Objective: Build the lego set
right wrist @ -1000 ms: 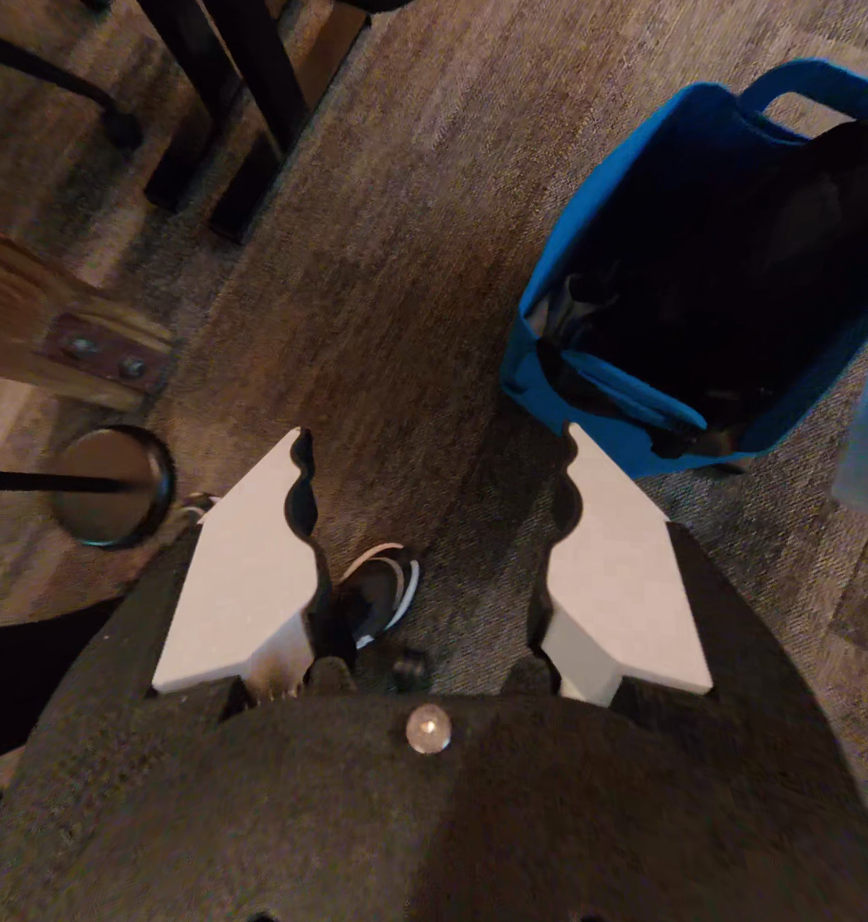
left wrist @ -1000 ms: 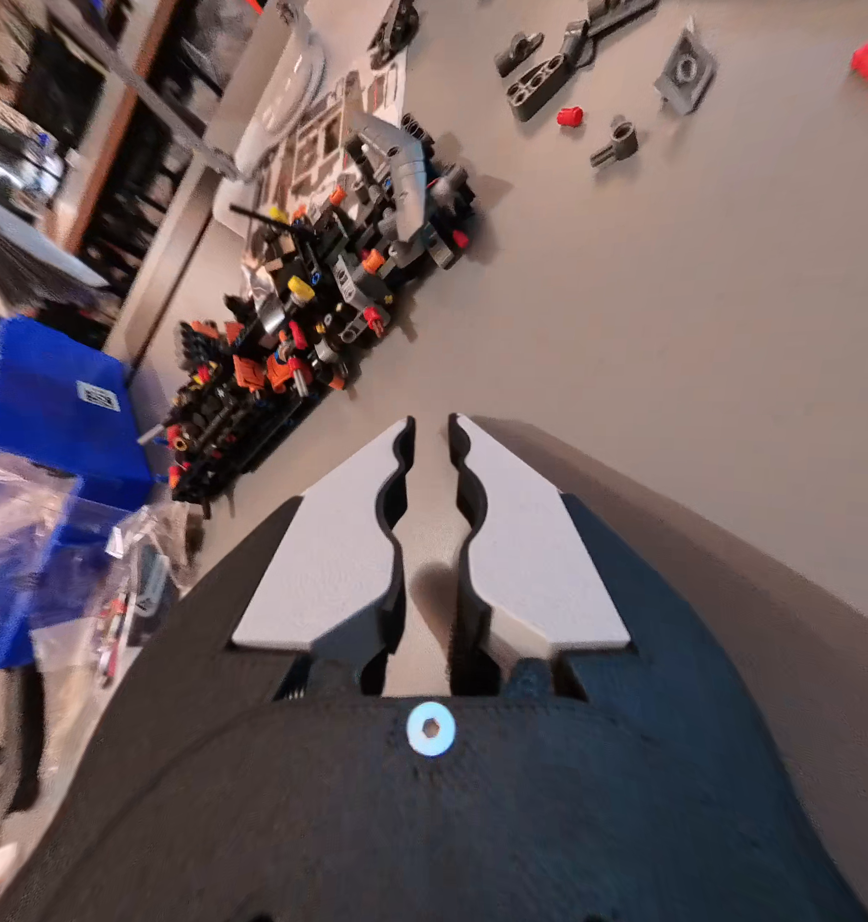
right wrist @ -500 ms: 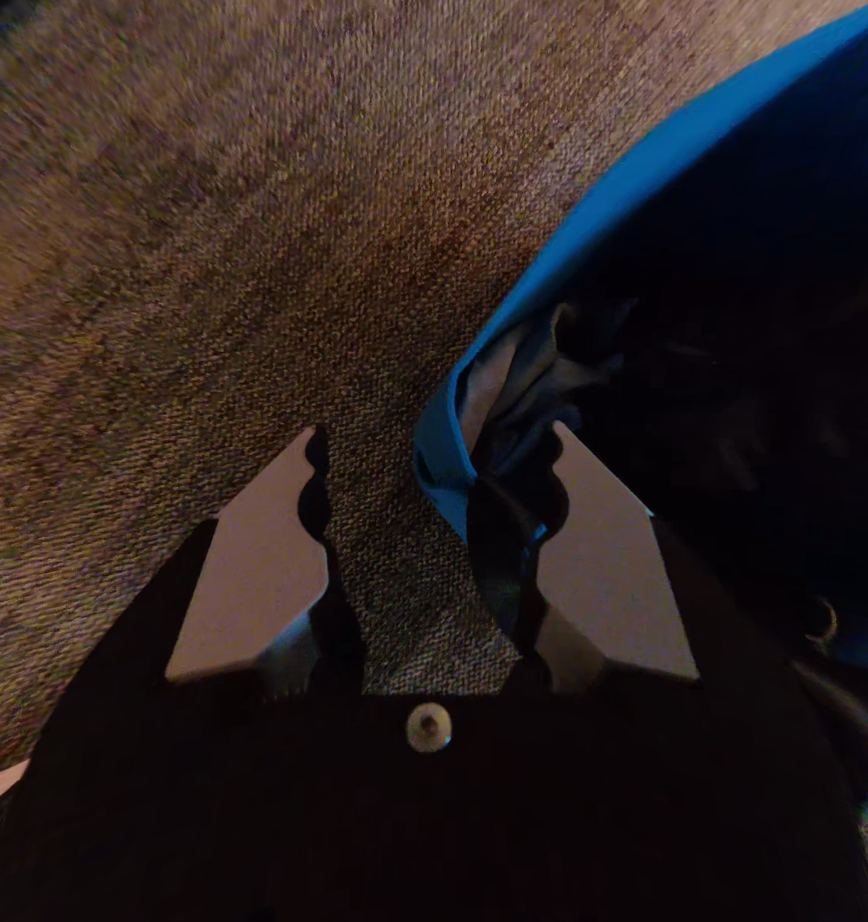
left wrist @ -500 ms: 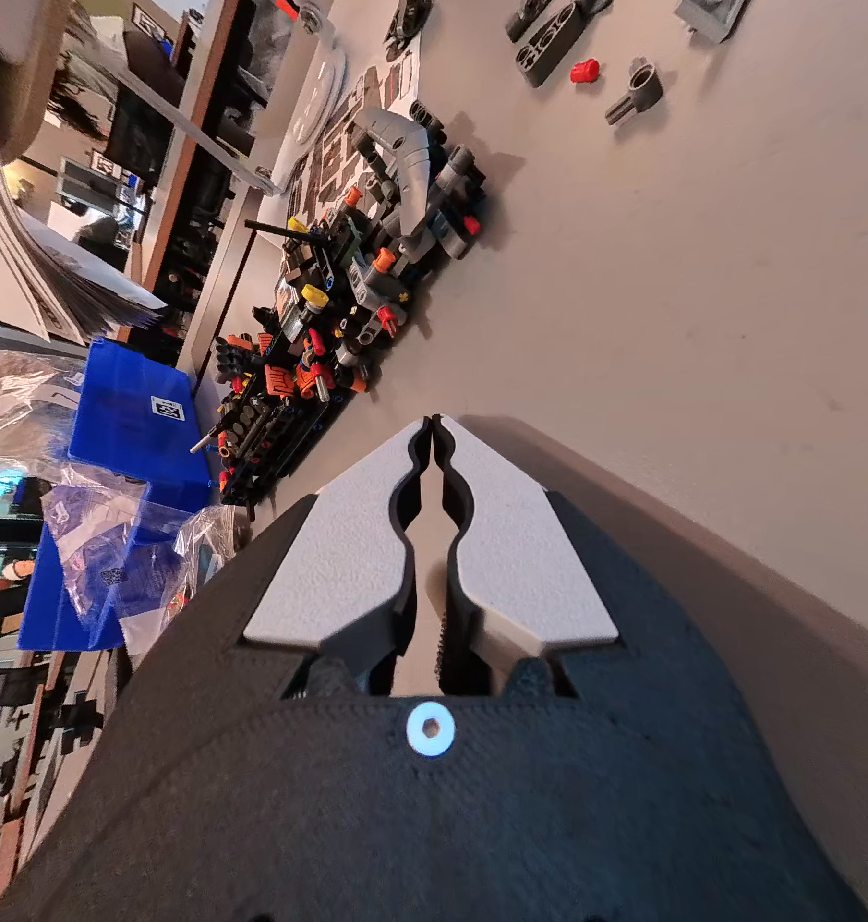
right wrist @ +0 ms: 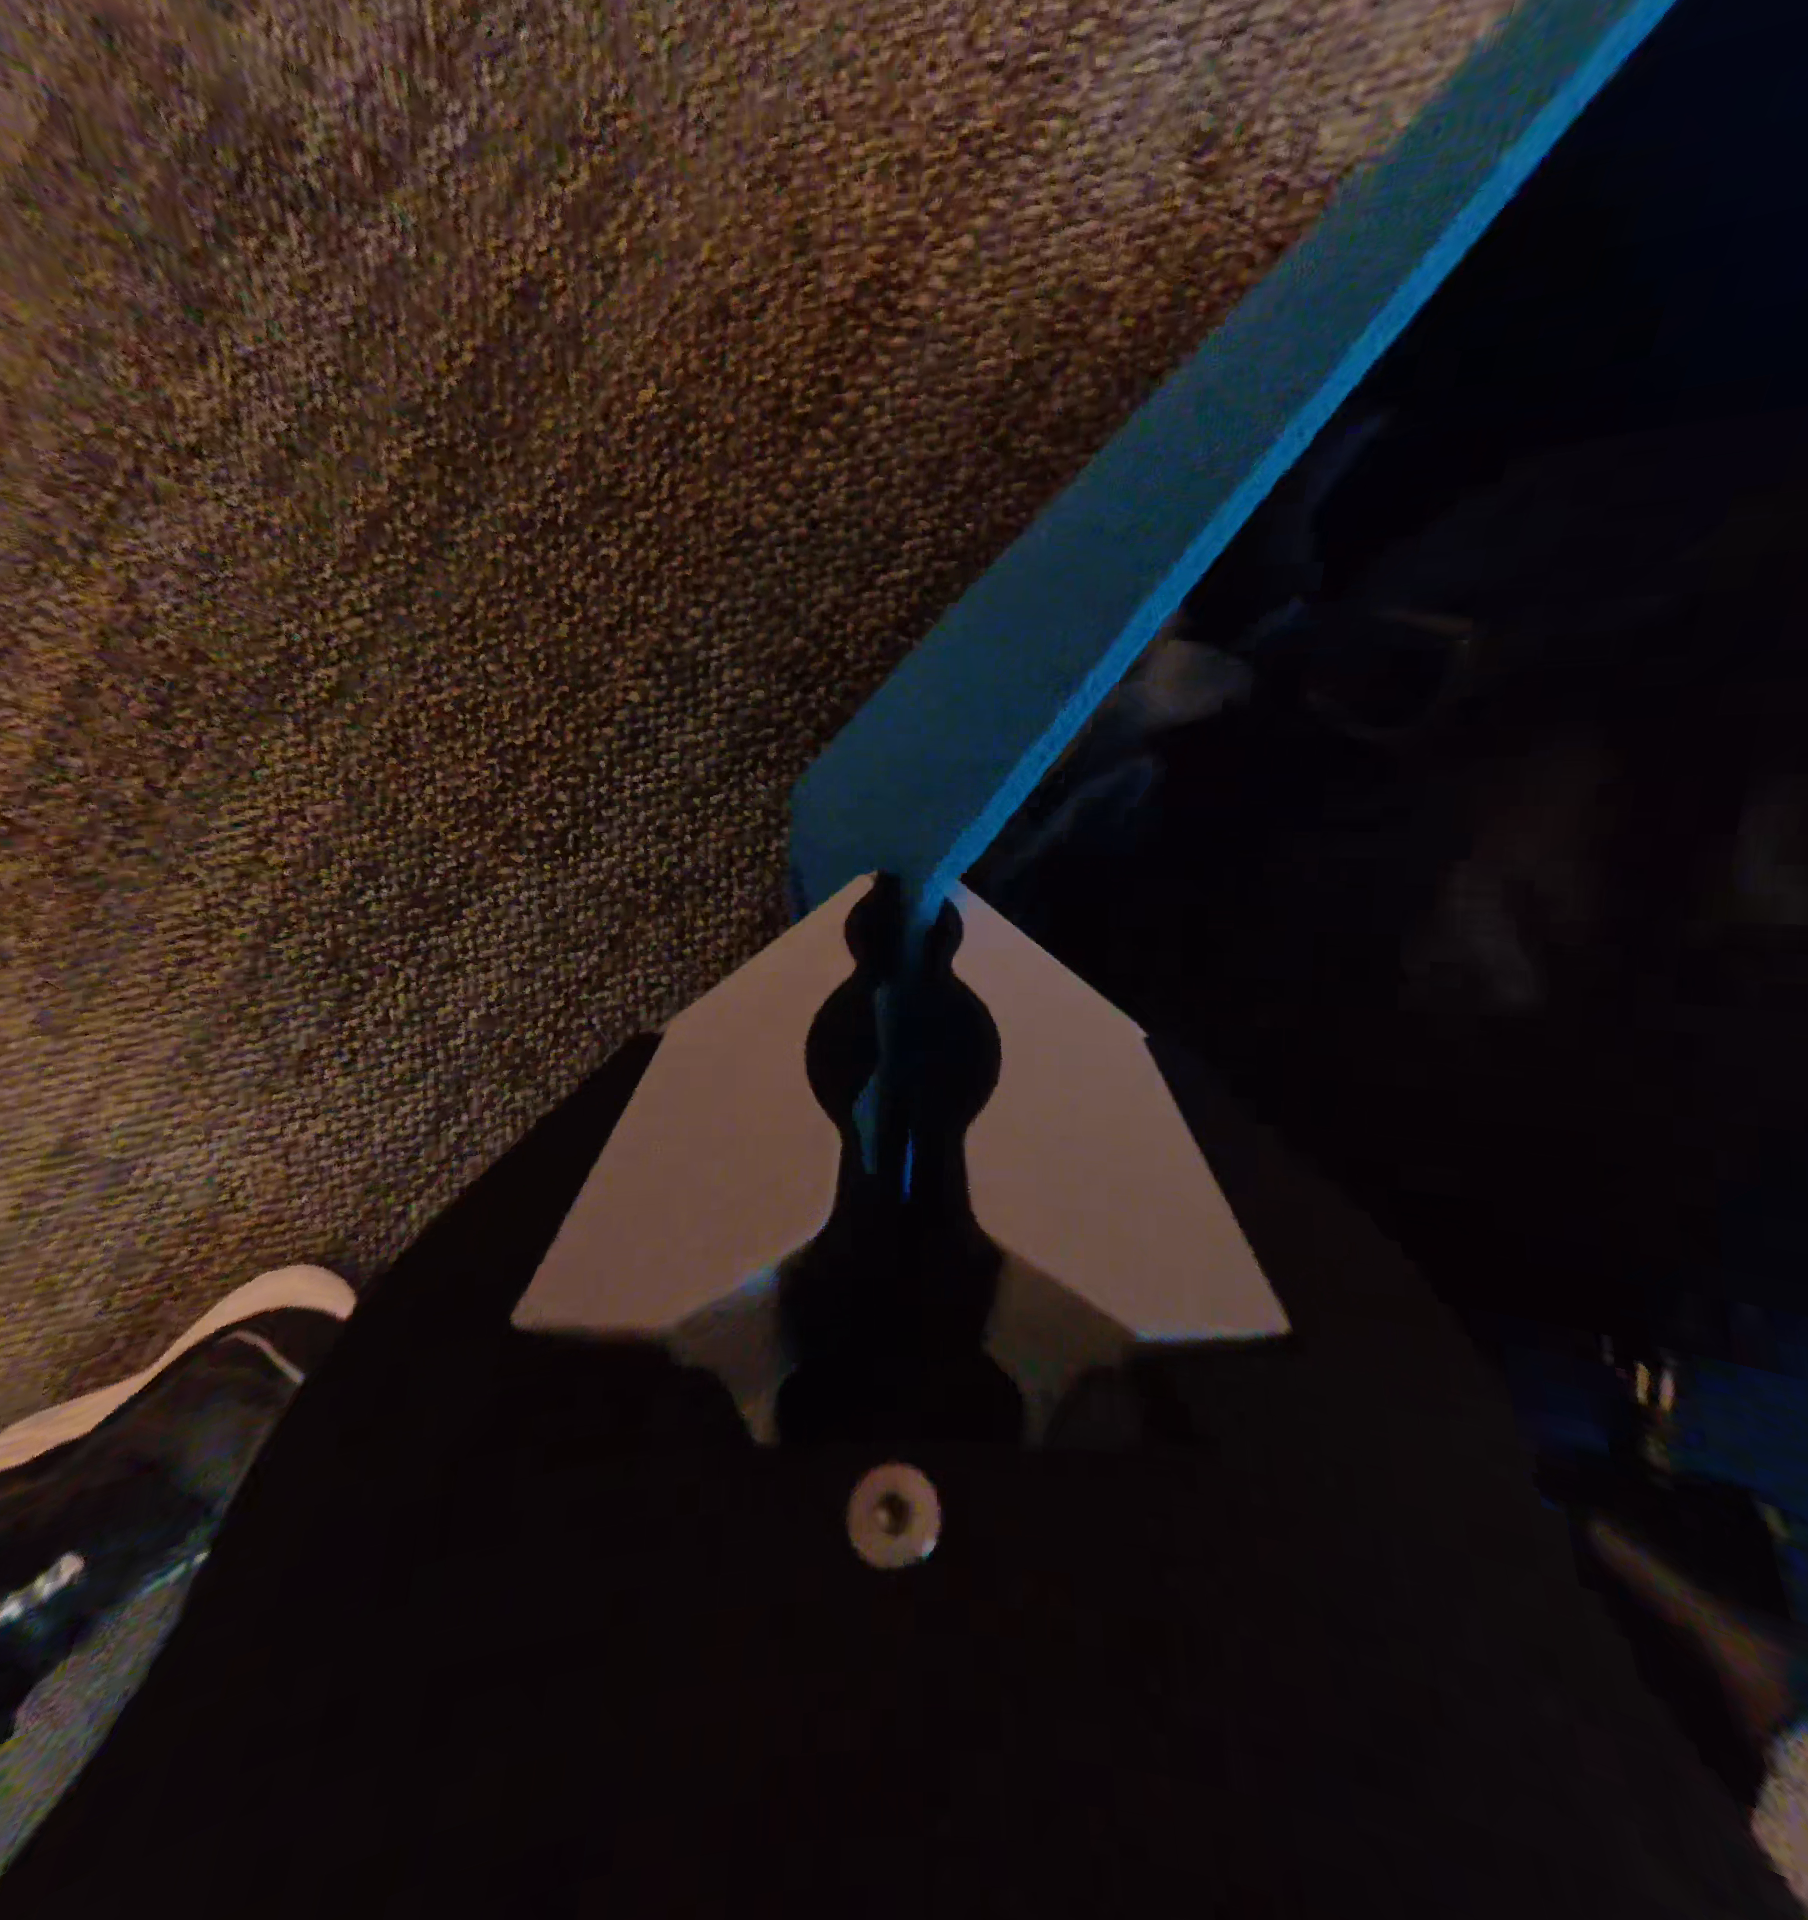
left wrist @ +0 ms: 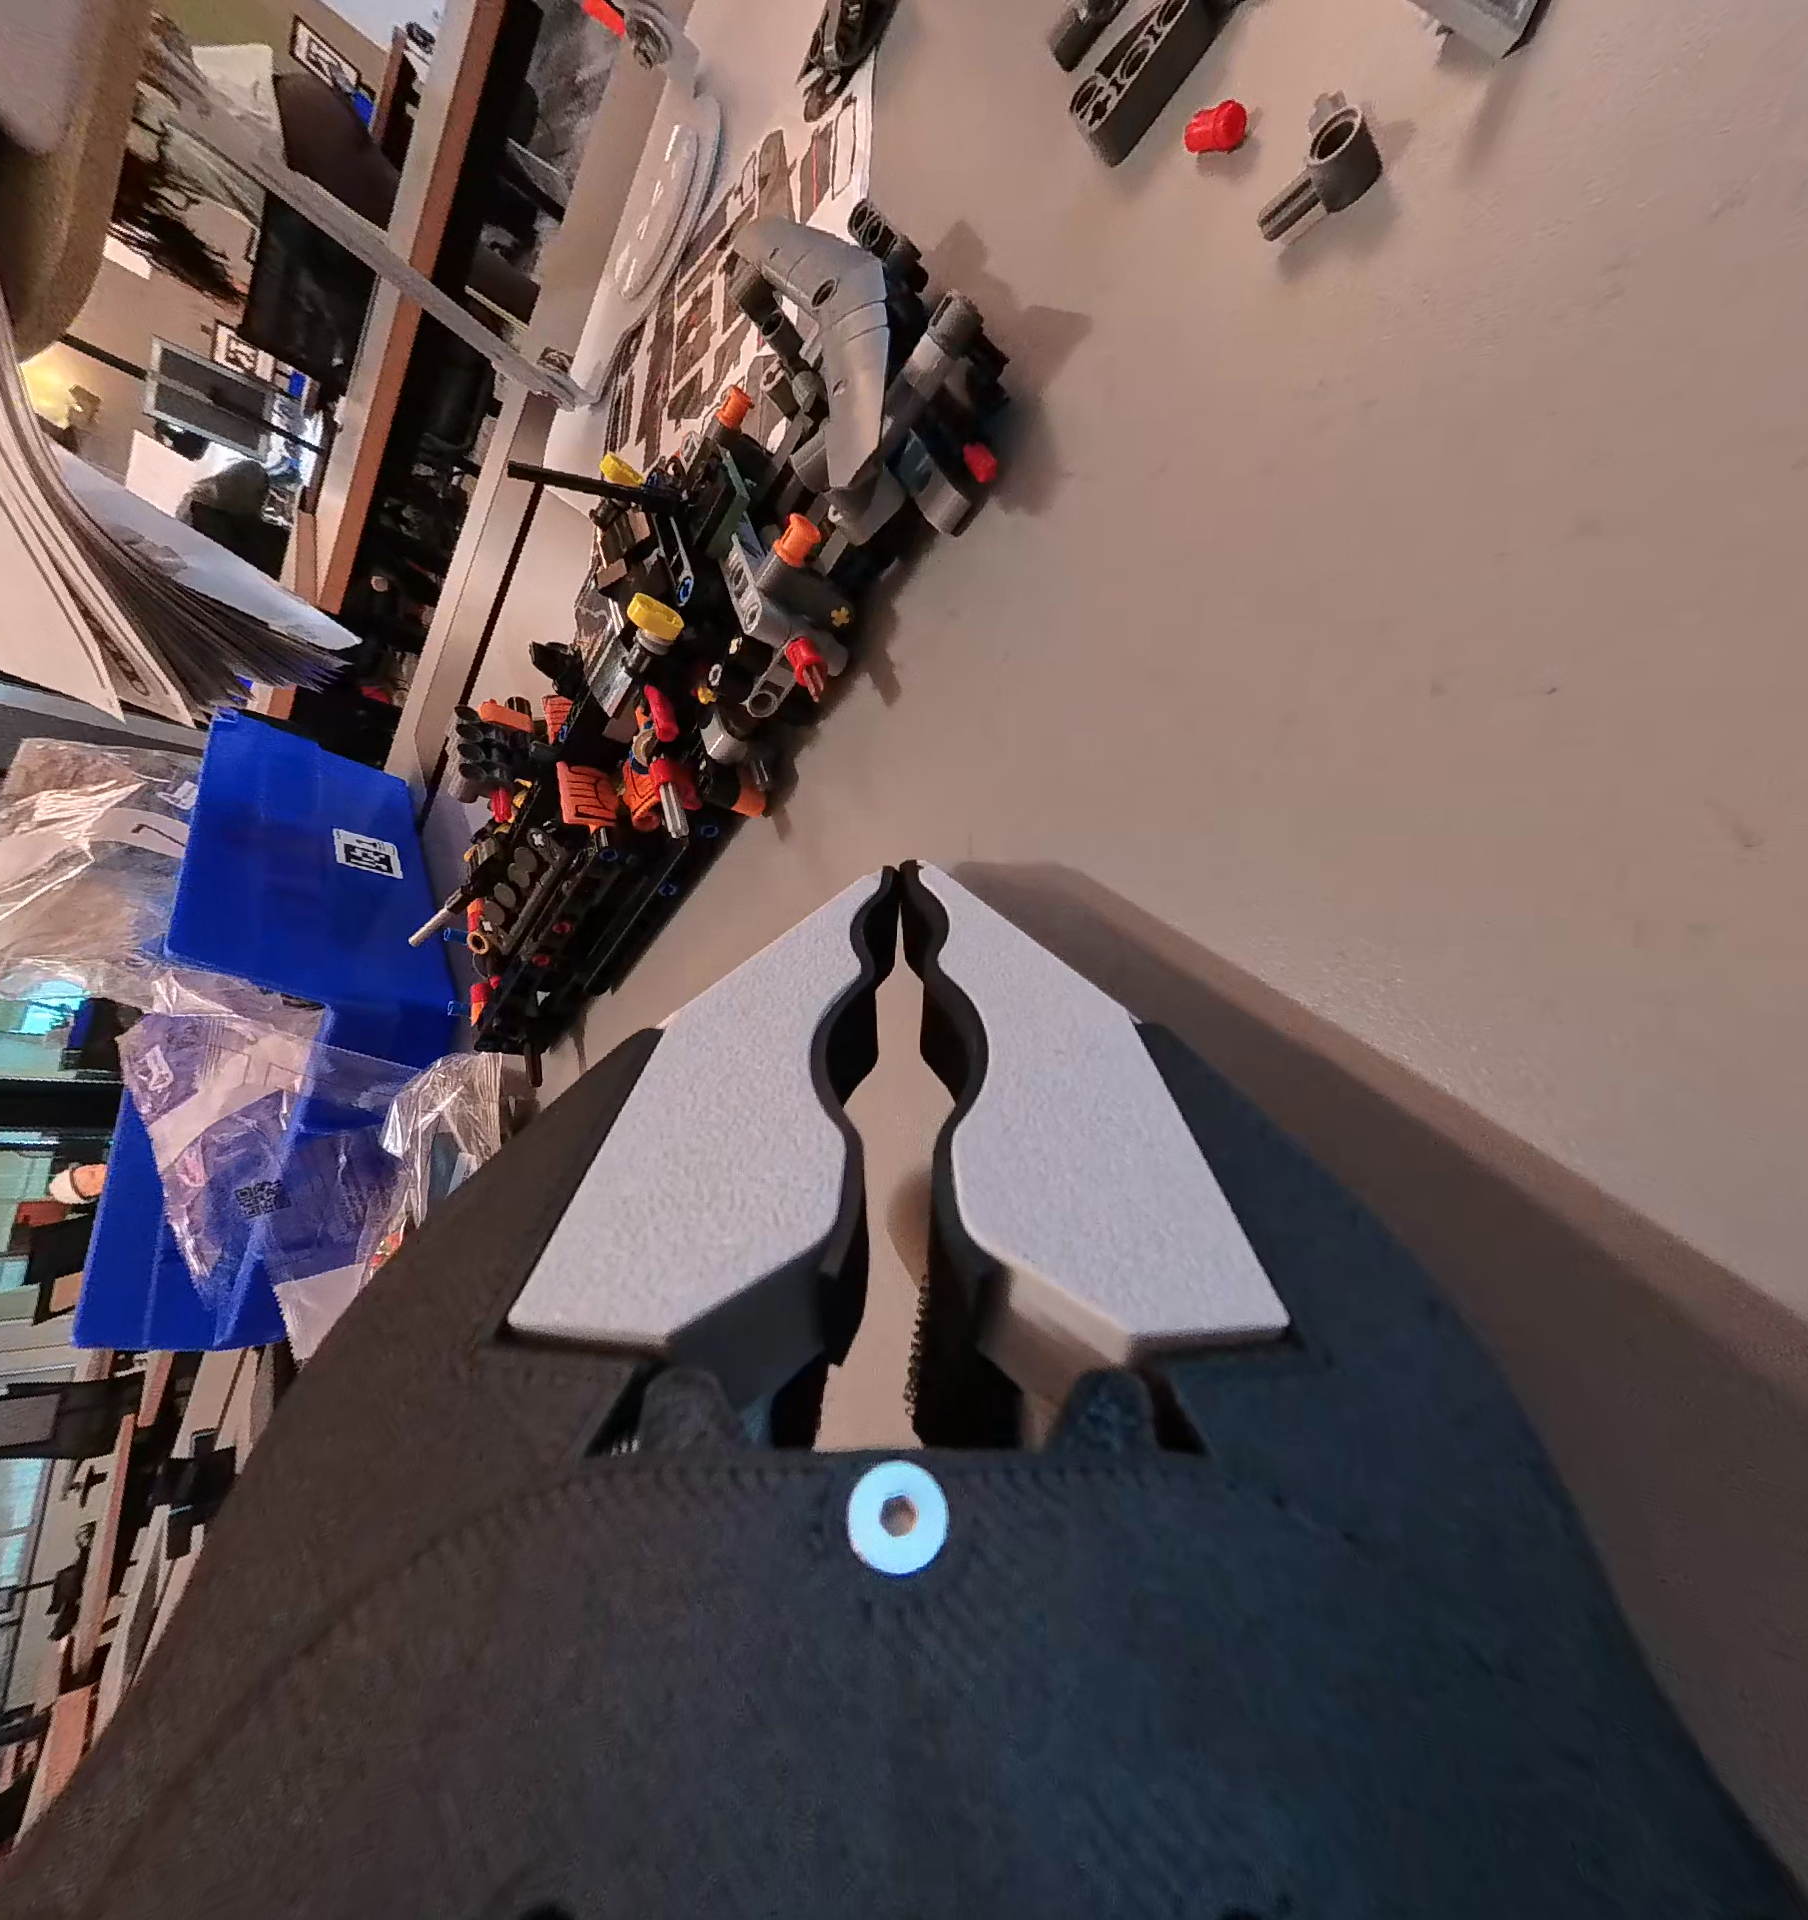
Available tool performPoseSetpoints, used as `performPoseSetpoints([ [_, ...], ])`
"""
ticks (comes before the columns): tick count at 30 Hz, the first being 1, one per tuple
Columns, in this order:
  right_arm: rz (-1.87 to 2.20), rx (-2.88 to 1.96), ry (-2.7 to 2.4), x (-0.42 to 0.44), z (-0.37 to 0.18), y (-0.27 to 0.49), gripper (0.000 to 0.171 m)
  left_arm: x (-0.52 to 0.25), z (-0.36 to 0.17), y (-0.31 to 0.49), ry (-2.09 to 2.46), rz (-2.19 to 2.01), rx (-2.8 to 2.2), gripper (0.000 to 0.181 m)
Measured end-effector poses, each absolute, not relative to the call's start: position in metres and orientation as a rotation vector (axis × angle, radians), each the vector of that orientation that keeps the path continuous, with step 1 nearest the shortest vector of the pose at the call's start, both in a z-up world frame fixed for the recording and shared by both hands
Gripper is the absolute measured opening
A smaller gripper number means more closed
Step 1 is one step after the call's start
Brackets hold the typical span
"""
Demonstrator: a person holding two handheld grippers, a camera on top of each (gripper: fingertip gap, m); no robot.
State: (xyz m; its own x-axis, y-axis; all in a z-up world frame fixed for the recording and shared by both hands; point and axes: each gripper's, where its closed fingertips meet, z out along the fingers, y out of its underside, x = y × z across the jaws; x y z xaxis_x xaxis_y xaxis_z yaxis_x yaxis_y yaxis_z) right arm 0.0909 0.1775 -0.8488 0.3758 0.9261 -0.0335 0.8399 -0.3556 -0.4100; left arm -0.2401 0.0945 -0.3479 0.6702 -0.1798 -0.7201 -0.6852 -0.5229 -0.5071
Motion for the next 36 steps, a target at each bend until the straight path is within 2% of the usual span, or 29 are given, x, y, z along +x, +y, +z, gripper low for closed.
performPoseSetpoints([
  [7, 0.451, -2.368, -1.613, 0.161, -0.827, 0.197, 0.002, -0.24, -0.348, 0.094, 0.671, 0.778, -2.053, 0.0],
  [16, 0.396, -2.239, -1.745, 0.11, -0.841, 0.139, 0.005, -0.24, -0.348, 0.095, 0.669, 0.769, -2.055, 0.0],
  [17, 0.418, -2.23, -1.716, 0.105, -0.834, 0.136, 0.014, -0.24, -0.348, 0.095, 0.666, 0.766, -2.056, 0.0],
  [19, 0.513, -2.212, -1.663, 0.1, -0.813, 0.122, 0.024, -0.24, -0.348, 0.095, 0.661, 0.759, -2.058, 0.0],
  [21, 0.607, -2.221, -1.586, 0.105, -0.783, 0.103, 0.025, -0.24, -0.348, 0.095, 0.662, 0.757, -2.057, 0.0],
  [24, 0.673, -2.253, -1.513, 0.132, -0.729, 0.065, 0.023, -0.24, -0.347, 0.095, 0.658, 0.751, -2.059, 0.0],
  [27, 0.701, -2.317, -1.44, 0.173, -0.674, 0.028, 0.014, -0.24, -0.347, 0.095, 0.658, 0.753, -2.058, 0.0],
  [36, 0.618, -2.499, -1.453, 0.271, -0.572, -0.058, 0.018, -0.238, -0.346, 0.094, 0.669, 0.737, -2.048, 0.0],
])
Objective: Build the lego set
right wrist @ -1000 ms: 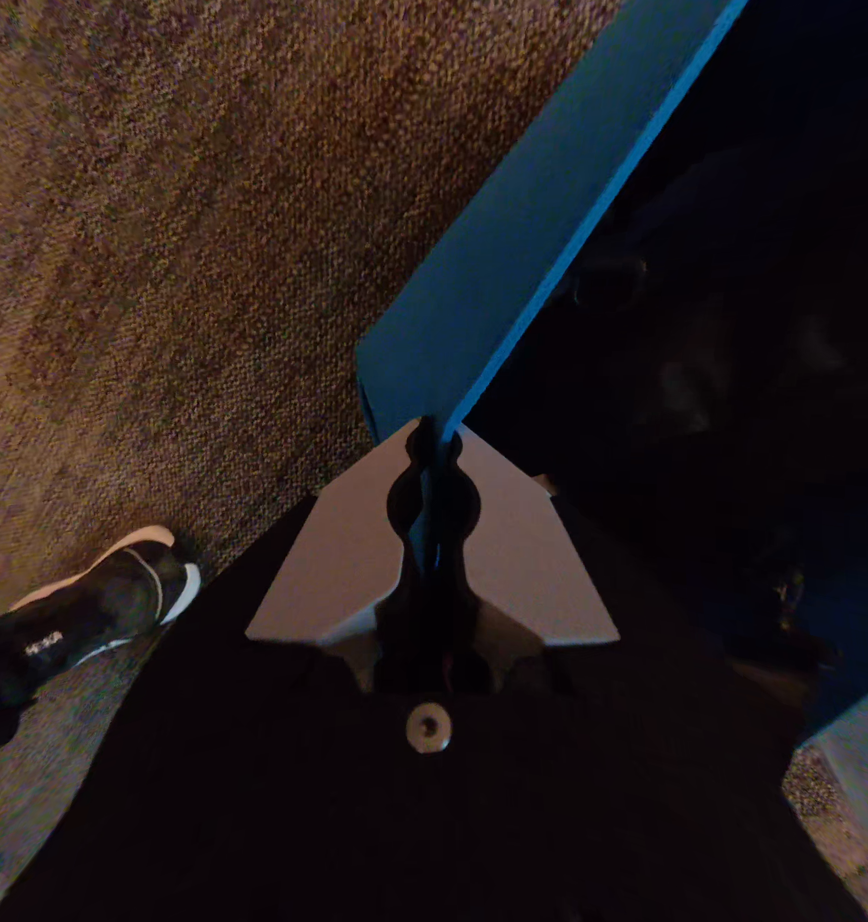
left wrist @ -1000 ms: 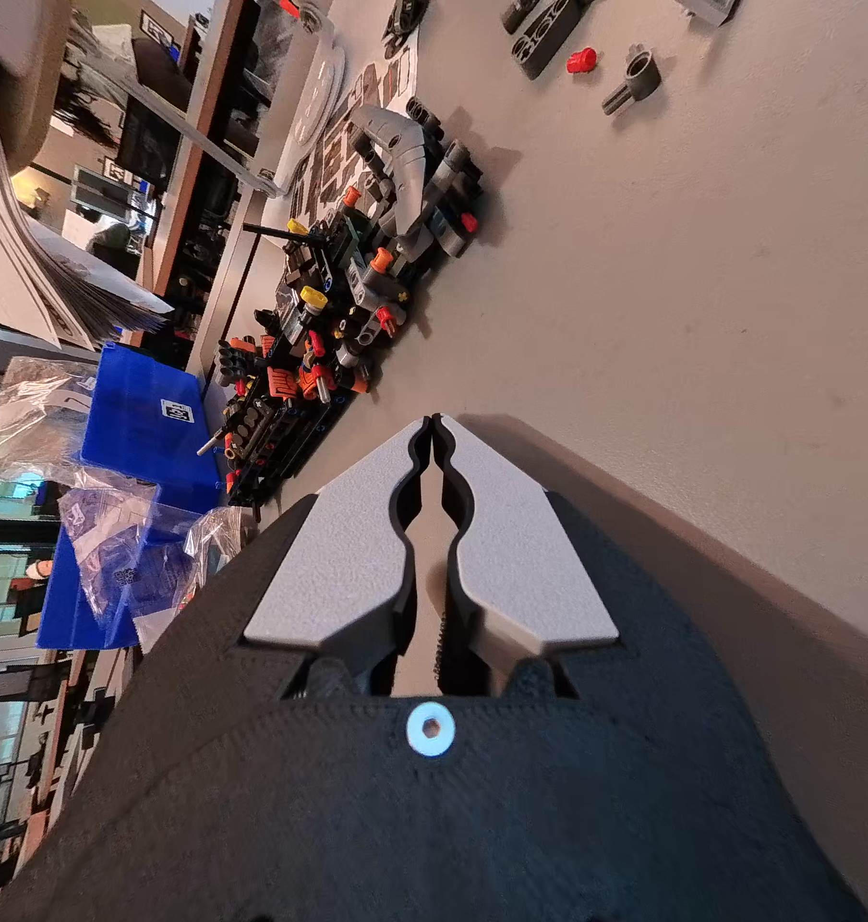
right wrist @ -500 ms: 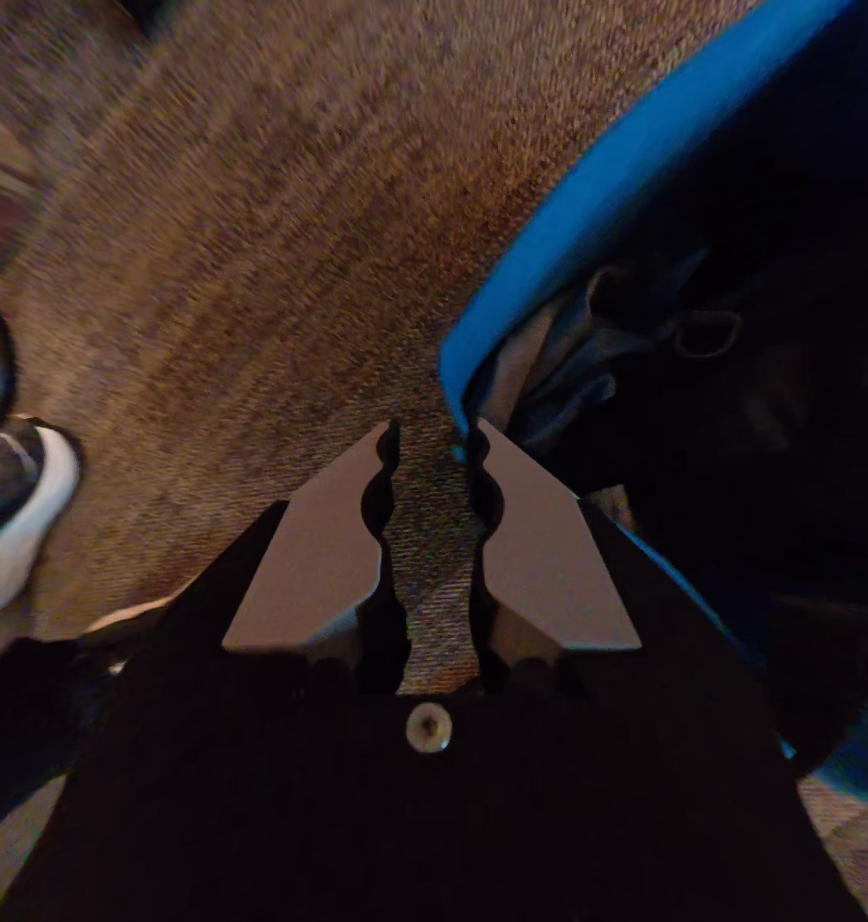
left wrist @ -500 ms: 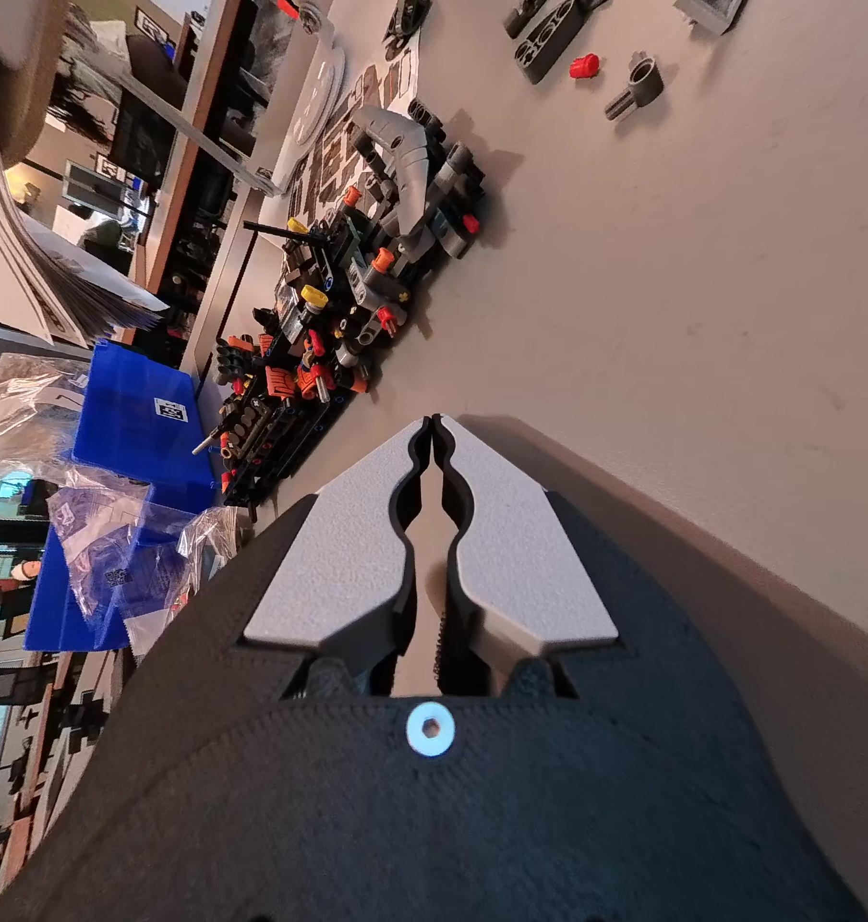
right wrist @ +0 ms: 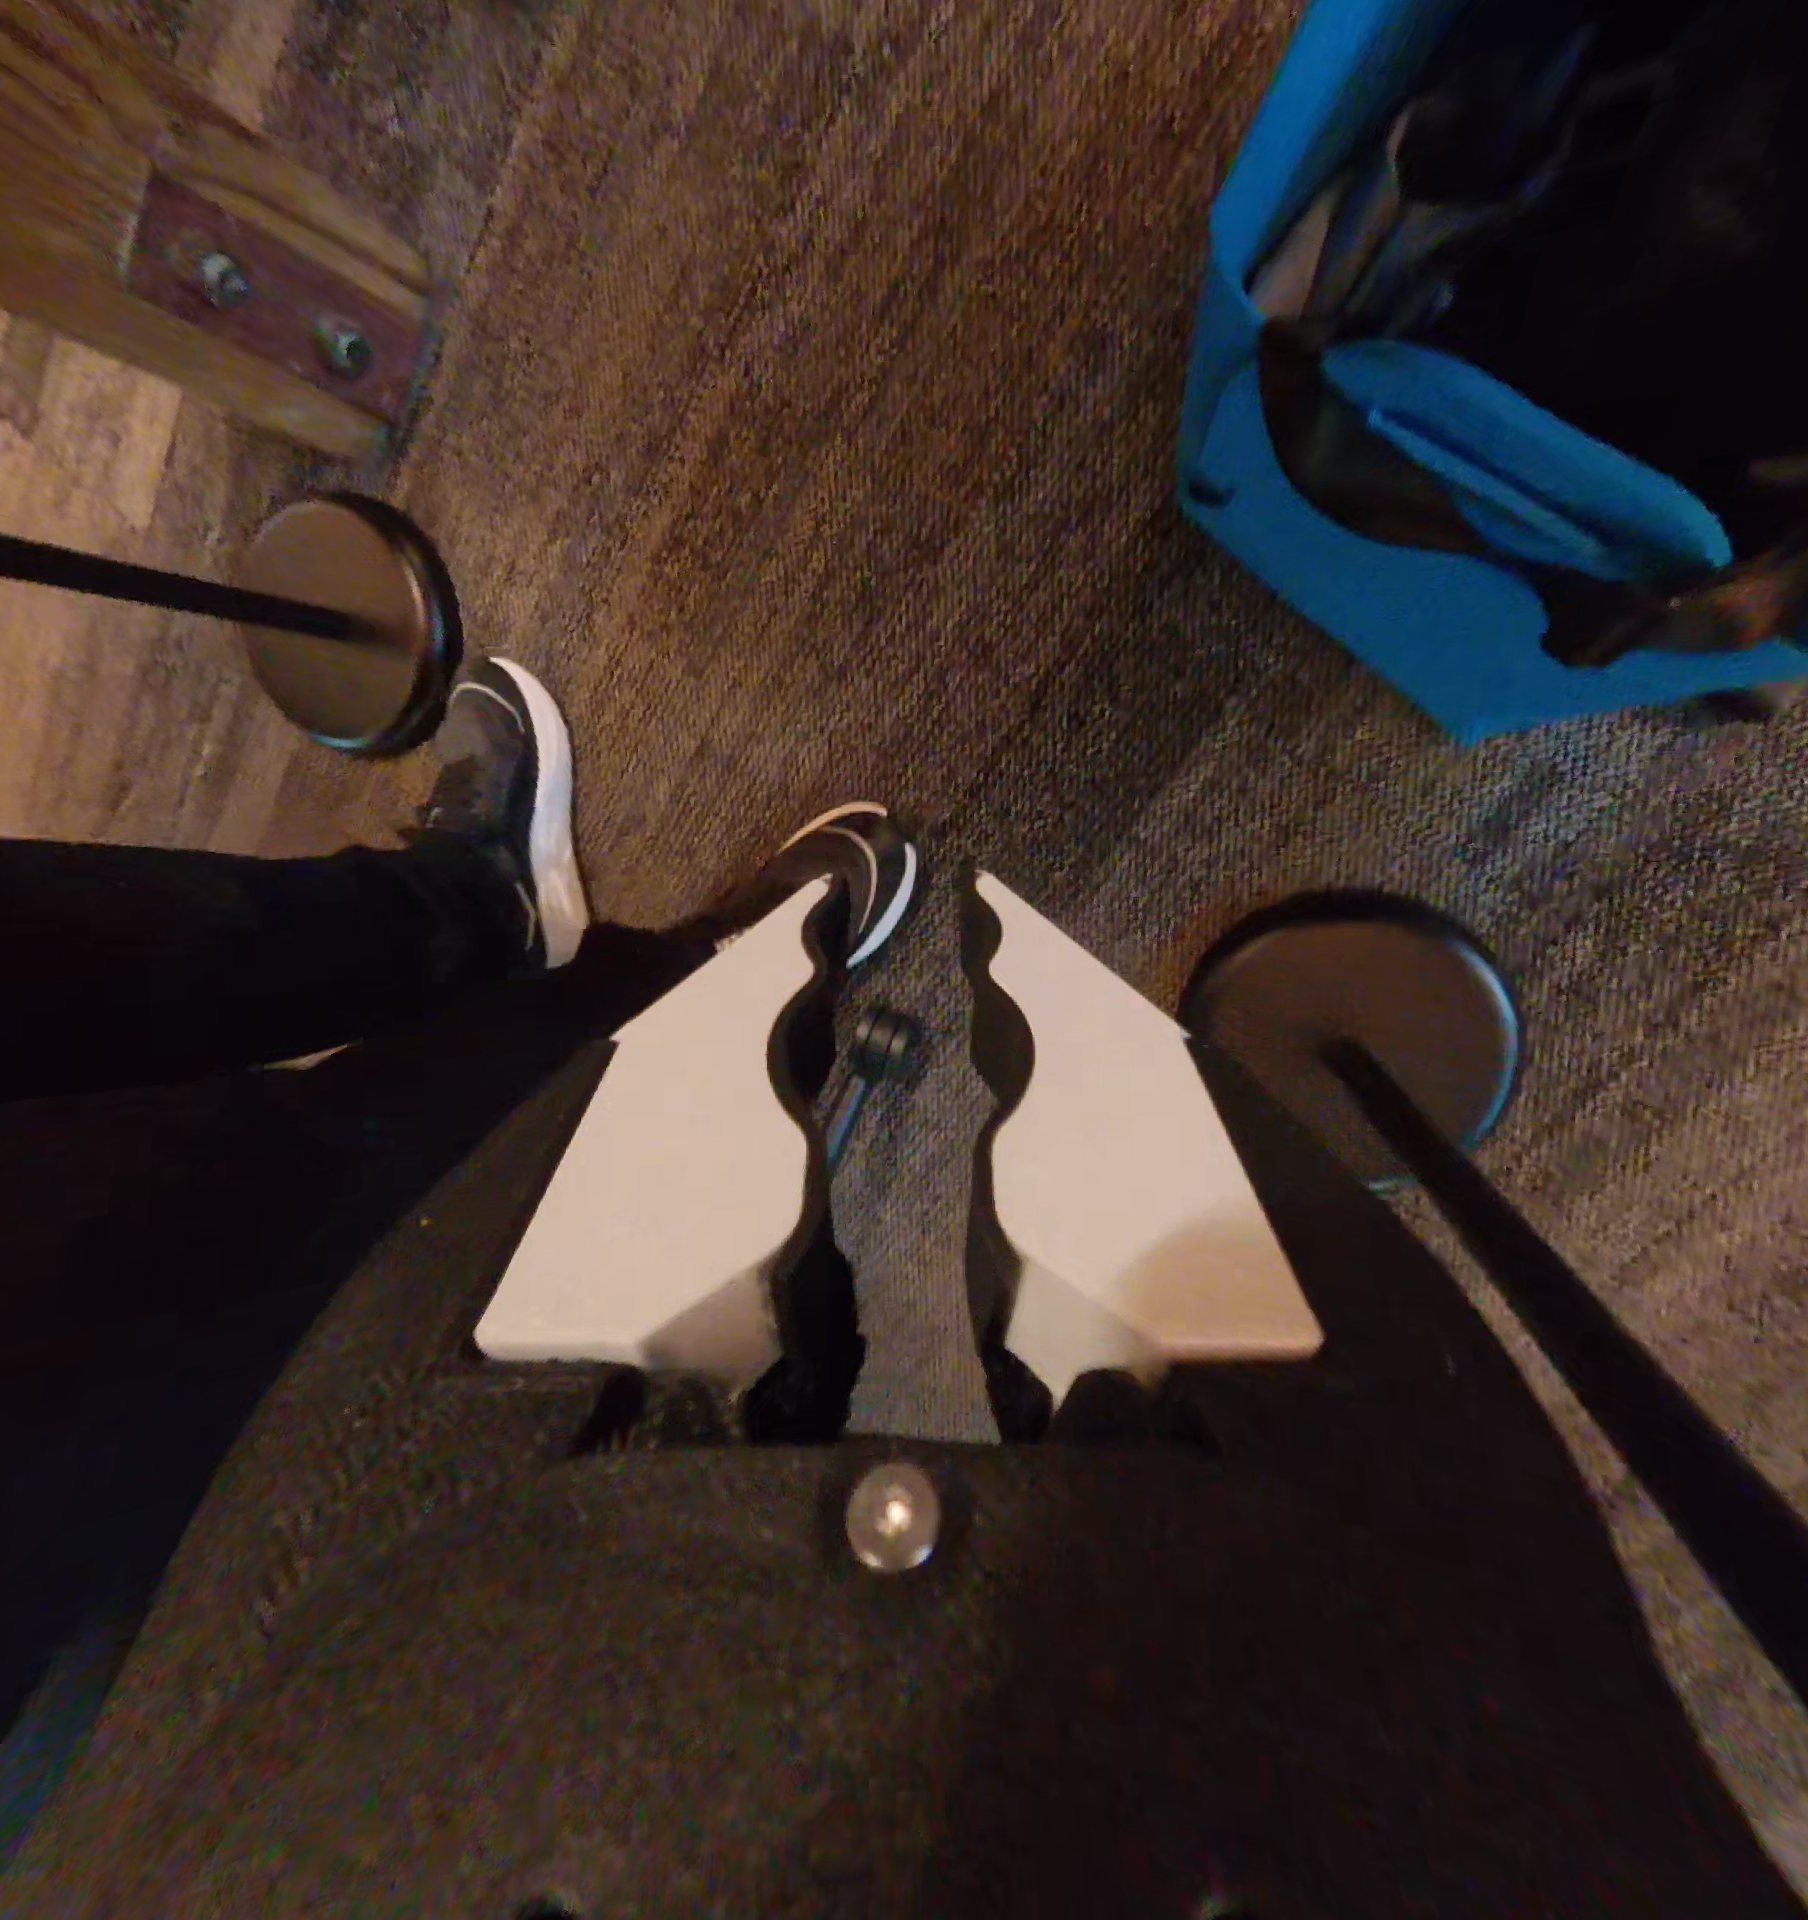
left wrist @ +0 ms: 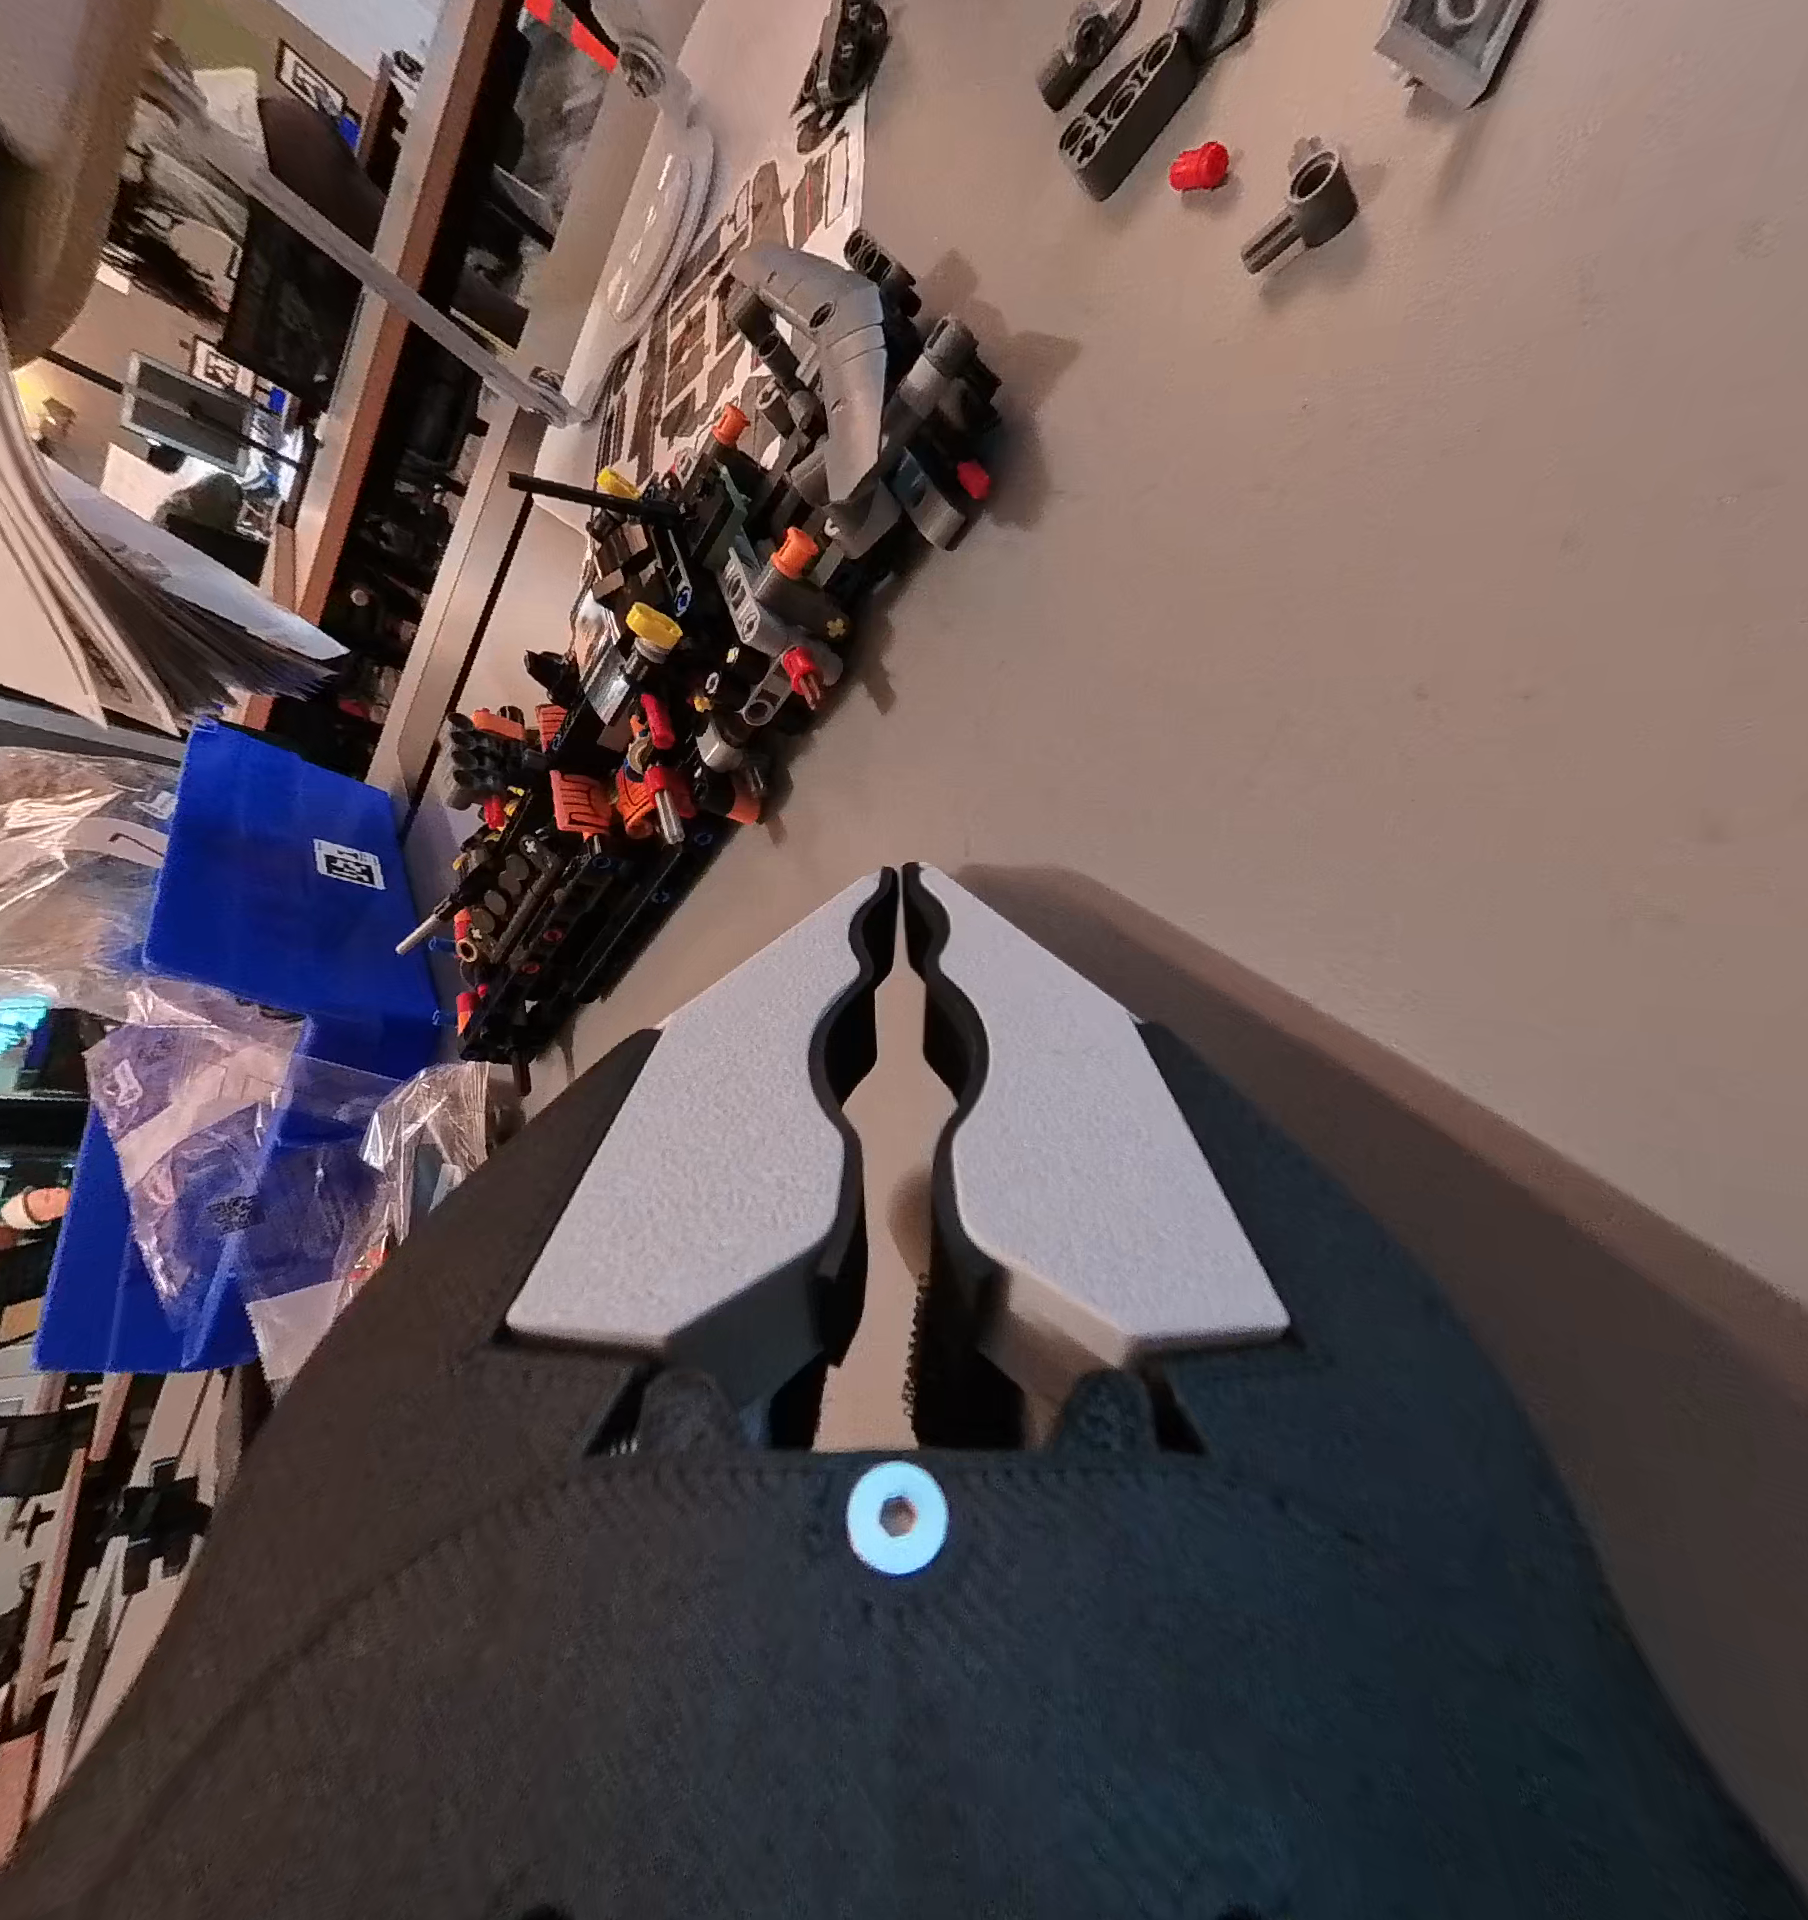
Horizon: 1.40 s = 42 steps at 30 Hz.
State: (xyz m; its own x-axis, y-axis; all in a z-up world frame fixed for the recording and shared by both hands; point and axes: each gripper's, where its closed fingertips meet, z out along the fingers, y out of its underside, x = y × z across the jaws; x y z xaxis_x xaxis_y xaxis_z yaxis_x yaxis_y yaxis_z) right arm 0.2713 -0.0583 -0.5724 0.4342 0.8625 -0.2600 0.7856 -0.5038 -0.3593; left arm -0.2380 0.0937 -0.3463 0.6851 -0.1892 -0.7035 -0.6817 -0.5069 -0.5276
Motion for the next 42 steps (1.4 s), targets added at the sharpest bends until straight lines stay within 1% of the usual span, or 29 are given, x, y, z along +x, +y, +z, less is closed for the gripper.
performPoseSetpoints([
  [6, 0.633, -2.43, -1.573, 0.27, -0.535, -0.081, 0.017, -0.238, -0.344, 0.092, 0.648, 0.706, -2.048, 0.006],
  [8, 0.655, -2.381, -1.614, 0.263, -0.529, -0.088, 0.018, -0.236, -0.342, 0.091, 0.648, 0.681, -2.035, 0.014],
  [9, 0.667, -2.363, -1.625, 0.259, -0.527, -0.091, 0.018, -0.236, -0.34, 0.09, 0.636, 0.67, -2.028, 0.021],
  [11, 0.679, -2.324, -1.649, 0.25, -0.521, -0.094, 0.019, -0.239, -0.328, 0.087, 0.575, 0.654, -1.992, 0.026],
  [16, 0.729, -2.117, -1.845, 0.206, -0.513, -0.108, 0.018, -0.246, -0.279, 0.064, 0.411, 0.658, -1.785, 0.023],
  [19, 0.804, -1.964, -1.928, 0.171, -0.503, -0.115, 0.021, -0.247, -0.25, 0.022, 0.304, 0.681, -1.691, 0.024],
  [24, 0.932, -1.685, -2.049, 0.124, -0.482, -0.14, 0.023, -0.223, -0.215, -0.054, 0.185, 0.67, -1.61, 0.021],
  [28, 1.051, -1.504, -2.102, 0.116, -0.458, -0.179, 0.024, -0.175, -0.202, -0.104, 0.168, 0.677, -1.63, 0.019],
  [30, 1.167, -1.444, -2.08, 0.118, -0.44, -0.204, 0.024, -0.138, -0.201, -0.132, 0.119, 0.651, -1.654, 0.015],
  [32, 1.238, -1.4, -2.1, 0.126, -0.426, -0.229, 0.027, -0.099, -0.204, -0.161, 0.081, 0.68, -1.673, 0.011],
  [34, 1.282, -1.282, -2.097, 0.138, -0.4, -0.25, 0.03, -0.054, -0.215, -0.185, 0.031, 0.655, -1.711, 0.002],
  [35, 1.28, -1.202, -2.066, 0.144, -0.385, -0.256, 0.028, -0.03, -0.22, -0.194, -0.002, 0.623, -1.707, 0.0],
  [36, 1.273, -1.148, -2.056, 0.152, -0.373, -0.261, 0.031, -0.005, -0.227, -0.201, -0.021, 0.578, -1.718, 0.0],
  [37, 1.253, -1.123, -2.059, 0.161, -0.365, -0.264, 0.037, 0.017, -0.236, -0.204, -0.027, 0.549, -1.752, 0.0],
  [39, 1.217, -1.105, -2.046, 0.179, -0.349, -0.265, 0.044, 0.053, -0.246, -0.213, -0.032, 0.548, -1.812, 0.003],
  [40, 1.195, -1.125, -2.055, 0.187, -0.344, -0.264, 0.053, 0.07, -0.25, -0.217, -0.019, 0.532, -1.845, 0.007],
  [41, 1.167, -1.157, -2.065, 0.196, -0.341, -0.262, 0.065, 0.082, -0.253, -0.223, -0.012, 0.522, -1.877, 0.015],
  [42, 1.151, -1.179, -2.065, 0.203, -0.335, -0.262, 0.074, 0.089, -0.255, -0.232, -0.018, 0.535, -1.899, 0.025],
])
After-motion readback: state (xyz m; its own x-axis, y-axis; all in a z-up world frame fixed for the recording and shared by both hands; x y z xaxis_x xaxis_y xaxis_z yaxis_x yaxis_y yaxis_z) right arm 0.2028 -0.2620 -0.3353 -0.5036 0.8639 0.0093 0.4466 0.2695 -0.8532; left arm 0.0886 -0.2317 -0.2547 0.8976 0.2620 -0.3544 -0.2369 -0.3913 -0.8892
